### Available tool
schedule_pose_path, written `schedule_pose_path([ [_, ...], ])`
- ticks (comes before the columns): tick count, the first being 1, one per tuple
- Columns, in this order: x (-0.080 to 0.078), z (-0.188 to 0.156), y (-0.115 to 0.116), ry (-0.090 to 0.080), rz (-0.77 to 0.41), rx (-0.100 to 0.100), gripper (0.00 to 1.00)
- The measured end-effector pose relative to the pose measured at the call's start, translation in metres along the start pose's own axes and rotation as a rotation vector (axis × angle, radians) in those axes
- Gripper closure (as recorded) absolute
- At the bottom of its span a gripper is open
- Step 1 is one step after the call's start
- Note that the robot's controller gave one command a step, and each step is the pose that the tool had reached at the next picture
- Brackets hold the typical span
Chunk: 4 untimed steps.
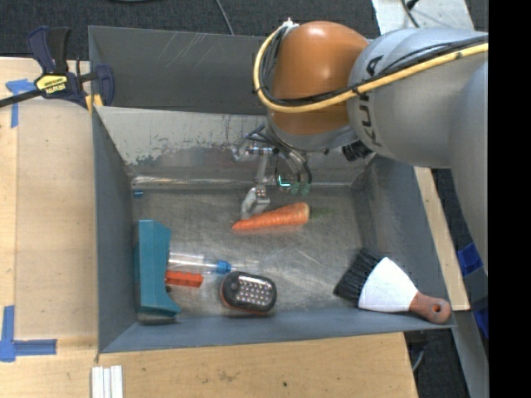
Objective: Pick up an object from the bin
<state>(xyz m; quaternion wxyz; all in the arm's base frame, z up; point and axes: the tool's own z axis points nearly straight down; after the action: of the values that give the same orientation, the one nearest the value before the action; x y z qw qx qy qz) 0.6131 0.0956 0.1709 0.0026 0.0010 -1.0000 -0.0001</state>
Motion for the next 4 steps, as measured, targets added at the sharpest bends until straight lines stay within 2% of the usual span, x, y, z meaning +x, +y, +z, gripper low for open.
schedule_pose_path([
  [1,-0.002,-0.005,0.000,-0.008,0.001,-0.001,0.00],
  [2,-0.008,0.023,-0.020,-0.014,-0.043,-0.002,0.00],
  [3,0.000,0.076,-0.061,-0.012,-0.016,0.000,0.00],
  [4,0.003,0.087,-0.068,-0.010,0.002,0.000,1.00],
])
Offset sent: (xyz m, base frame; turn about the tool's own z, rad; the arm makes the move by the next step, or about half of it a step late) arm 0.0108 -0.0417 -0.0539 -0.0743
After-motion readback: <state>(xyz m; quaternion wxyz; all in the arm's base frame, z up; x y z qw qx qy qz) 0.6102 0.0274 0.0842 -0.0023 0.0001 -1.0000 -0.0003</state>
